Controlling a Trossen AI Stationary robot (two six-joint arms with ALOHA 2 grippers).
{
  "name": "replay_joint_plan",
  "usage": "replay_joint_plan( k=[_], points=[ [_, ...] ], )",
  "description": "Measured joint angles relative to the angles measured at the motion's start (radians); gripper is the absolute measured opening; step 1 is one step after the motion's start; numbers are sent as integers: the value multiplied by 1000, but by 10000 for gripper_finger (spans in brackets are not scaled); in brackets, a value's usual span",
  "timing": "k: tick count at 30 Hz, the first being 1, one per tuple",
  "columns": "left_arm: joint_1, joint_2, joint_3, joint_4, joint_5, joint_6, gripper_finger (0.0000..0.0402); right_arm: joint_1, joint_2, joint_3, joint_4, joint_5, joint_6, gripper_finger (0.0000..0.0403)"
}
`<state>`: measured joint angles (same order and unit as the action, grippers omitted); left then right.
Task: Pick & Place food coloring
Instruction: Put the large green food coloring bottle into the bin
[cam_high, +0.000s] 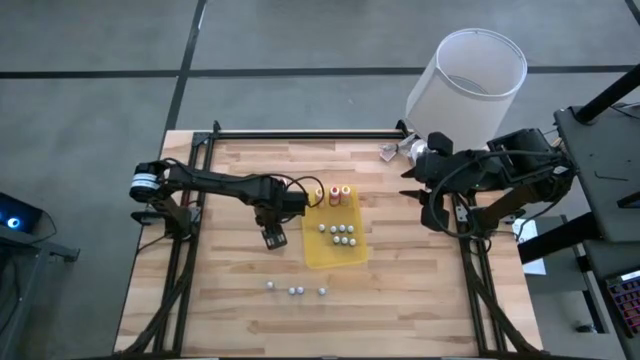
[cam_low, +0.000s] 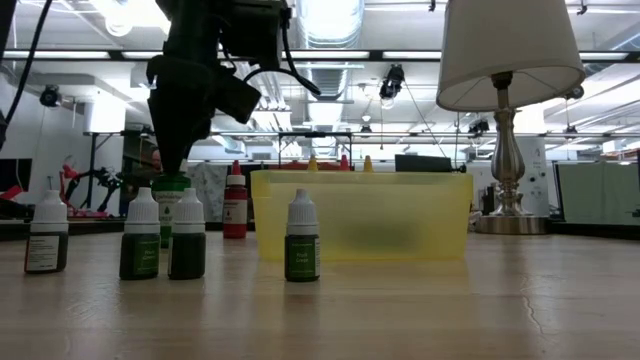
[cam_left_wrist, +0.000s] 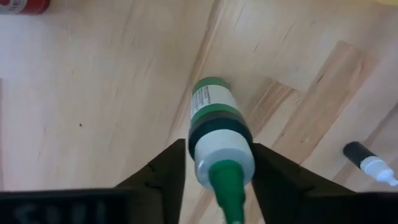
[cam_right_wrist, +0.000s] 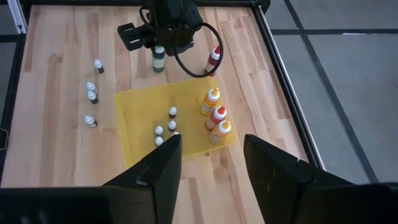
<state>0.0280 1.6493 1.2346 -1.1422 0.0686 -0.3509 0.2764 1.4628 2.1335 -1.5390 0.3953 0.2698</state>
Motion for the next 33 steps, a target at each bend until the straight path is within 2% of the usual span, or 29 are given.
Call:
replay_joint_plan(
  k=[5, 16, 33],
  points=[
    [1, -1, 1, -2, -6, -6, 90, 0, 0, -3, -1, 0, -1, 167],
    [2, 2, 26, -14, 1, -17, 103, 0, 0, -4, -1, 0, -2, 167],
    [66, 9, 312, -178, -12, 5, 97, 0, 0, -5, 1, 0, -38, 167]
  ],
)
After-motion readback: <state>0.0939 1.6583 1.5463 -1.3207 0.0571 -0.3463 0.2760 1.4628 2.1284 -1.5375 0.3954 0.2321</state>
